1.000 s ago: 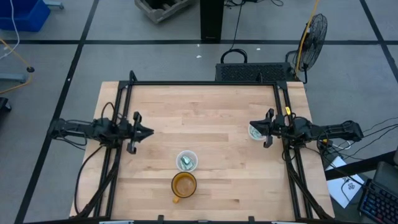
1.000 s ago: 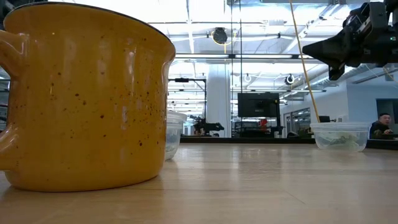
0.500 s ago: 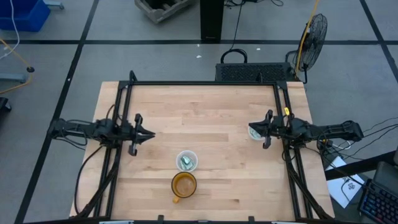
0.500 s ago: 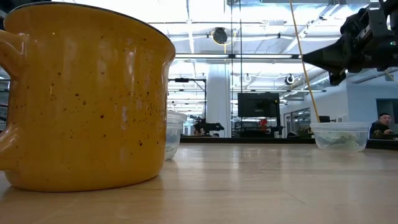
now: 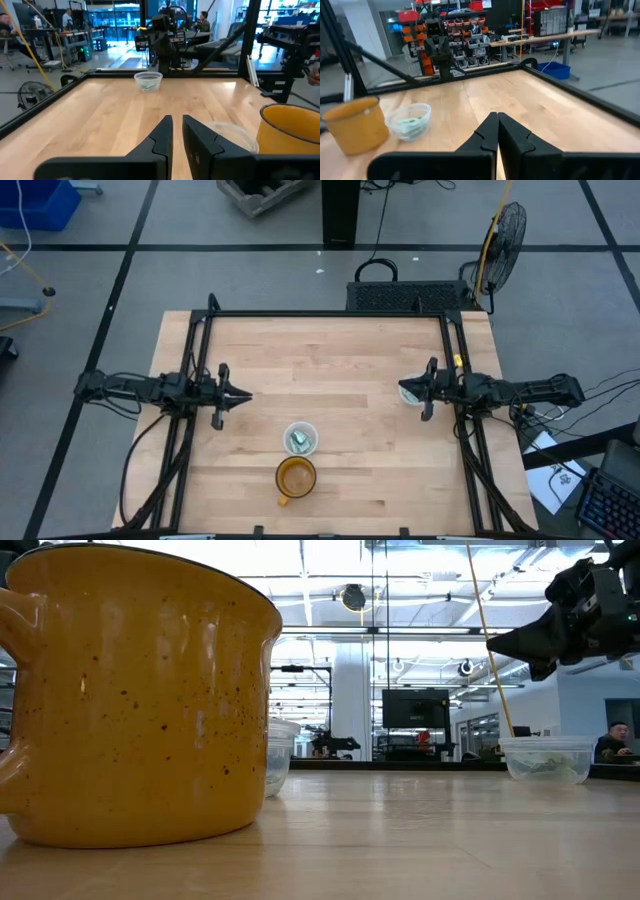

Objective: Pick and place items into bin
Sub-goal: Return to Home Position

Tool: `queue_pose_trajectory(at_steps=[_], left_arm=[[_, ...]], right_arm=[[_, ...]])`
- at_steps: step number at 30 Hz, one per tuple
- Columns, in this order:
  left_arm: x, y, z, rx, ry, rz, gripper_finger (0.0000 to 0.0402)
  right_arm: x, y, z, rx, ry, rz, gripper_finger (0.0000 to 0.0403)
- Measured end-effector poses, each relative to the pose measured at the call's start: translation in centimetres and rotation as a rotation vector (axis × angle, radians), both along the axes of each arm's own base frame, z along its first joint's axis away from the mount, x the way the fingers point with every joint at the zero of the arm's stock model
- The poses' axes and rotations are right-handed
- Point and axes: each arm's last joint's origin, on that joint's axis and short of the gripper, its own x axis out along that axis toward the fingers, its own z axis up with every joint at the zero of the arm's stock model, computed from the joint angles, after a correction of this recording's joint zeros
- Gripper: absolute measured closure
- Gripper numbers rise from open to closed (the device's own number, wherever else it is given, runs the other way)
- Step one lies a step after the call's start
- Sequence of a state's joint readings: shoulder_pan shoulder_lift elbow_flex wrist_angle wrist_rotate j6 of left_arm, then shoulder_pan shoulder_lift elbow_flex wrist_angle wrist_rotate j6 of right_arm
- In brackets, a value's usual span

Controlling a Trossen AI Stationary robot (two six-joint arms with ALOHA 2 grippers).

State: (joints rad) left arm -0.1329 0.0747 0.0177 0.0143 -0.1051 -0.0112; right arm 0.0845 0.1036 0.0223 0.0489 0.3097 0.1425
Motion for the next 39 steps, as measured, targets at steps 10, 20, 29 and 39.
queue_pose_trajectory(at_steps=[10,20,29,39], left_arm=[[0.0,0.0,0.0,0.002,0.0,0.0,0.0355],[0.0,0.0,0.0,0.003,0.0,0.001,0.0355],[0.0,0.0,-0.02,0.003,0.001,0.001,0.0355],[0.0,0.0,-0.03,0.003,0.001,0.001,0.0355]], right_arm=[[0.02,0.0,0.21,-0.178,0.02,0.007,0.0403],[0.03,-0.01,0.44,-0.173,-0.005,0.003,0.0403],[0.03,-0.01,0.46,-0.173,-0.007,0.003,0.0403],[0.03,-0.01,0.48,-0.173,-0.009,0.003,0.0403]])
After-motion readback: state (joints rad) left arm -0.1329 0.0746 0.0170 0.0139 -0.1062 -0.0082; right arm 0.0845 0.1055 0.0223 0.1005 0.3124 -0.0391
